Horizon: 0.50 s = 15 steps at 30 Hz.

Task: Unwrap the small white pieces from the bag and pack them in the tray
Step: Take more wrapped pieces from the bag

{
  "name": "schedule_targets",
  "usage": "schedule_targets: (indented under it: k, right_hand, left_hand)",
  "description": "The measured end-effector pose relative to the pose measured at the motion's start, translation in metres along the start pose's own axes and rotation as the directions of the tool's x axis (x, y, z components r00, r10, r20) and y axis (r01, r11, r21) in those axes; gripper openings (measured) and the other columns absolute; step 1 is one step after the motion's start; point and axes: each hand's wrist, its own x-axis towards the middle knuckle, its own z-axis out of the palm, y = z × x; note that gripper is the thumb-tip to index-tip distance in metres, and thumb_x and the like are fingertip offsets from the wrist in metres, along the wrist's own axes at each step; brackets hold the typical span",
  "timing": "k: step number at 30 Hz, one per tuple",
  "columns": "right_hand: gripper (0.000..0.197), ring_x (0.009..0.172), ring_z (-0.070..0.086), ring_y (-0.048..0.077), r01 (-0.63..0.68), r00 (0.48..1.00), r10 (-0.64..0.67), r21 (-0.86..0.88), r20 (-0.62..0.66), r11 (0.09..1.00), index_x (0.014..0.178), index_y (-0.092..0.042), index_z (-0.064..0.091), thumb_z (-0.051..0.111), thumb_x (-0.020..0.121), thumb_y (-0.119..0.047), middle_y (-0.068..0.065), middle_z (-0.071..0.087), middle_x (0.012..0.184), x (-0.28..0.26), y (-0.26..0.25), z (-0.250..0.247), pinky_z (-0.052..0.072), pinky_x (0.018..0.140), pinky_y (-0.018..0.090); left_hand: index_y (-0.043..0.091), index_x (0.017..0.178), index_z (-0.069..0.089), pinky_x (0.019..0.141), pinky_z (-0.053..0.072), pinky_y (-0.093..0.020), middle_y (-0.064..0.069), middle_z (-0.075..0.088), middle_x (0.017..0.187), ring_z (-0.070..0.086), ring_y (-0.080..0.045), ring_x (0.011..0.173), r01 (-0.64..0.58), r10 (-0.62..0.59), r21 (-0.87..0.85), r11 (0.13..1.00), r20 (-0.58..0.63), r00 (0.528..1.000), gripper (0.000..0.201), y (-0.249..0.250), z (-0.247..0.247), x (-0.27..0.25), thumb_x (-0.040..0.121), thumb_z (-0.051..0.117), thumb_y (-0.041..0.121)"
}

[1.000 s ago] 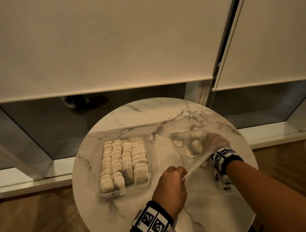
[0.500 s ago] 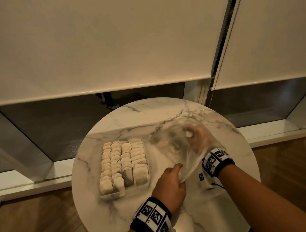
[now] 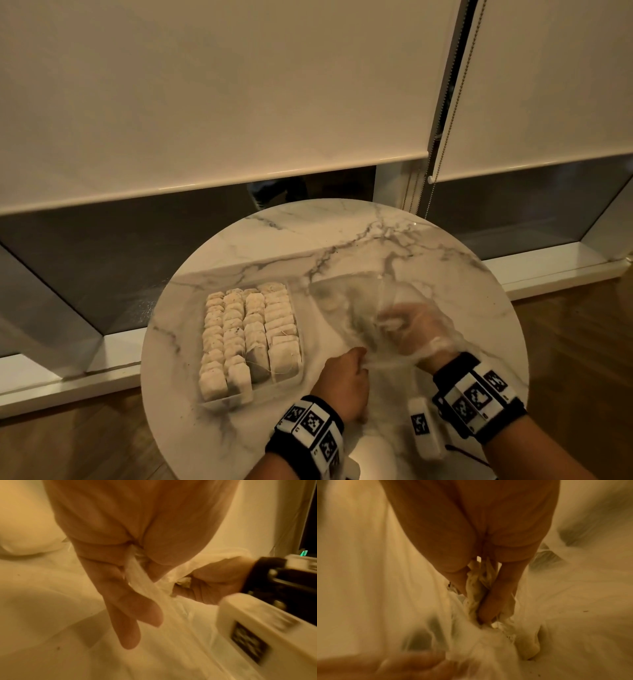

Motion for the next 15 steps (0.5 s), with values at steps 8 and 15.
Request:
schedule_targets:
  k: [8,15]
  right_hand:
    - [0.012,0.056,0.066,0.016,-0.076,0.977,0.053,0.107,0.206,0.991,0.082,-0.003,0.072,0.064,0.089,0.001,0.014,0.069,0.072,-0.042,-0.003,-0.016,0.055,0.054,0.027]
    - [0.022,0.085,0.074,0.012,0.094,0.908,-0.105,0.047,0.405,0.994,0.095,-0.032,0.08,0.07,0.09,-0.013,-0.01,0.077,0.094,-0.079,-0.042,-0.053,0.06,0.076,0.027]
  left_hand:
    - [0.011,0.113,0.064,0.091,0.047,-0.03,-0.013,0.068,0.118,0.062,-0.031,0.109,0.124,-0.126,-0.041,0.992,-0.07,0.99,0.031,0.005,-0.022,0.018,0.098,0.037,0.013]
    - [0.006,0.11,0.062,0.088,0.051,-0.034,-0.014,0.066,0.115,0.061,-0.033,0.106,0.163,-0.164,-0.039,0.986,-0.051,0.985,0.027,0.008,-0.025,0.018,0.099,0.041,0.017]
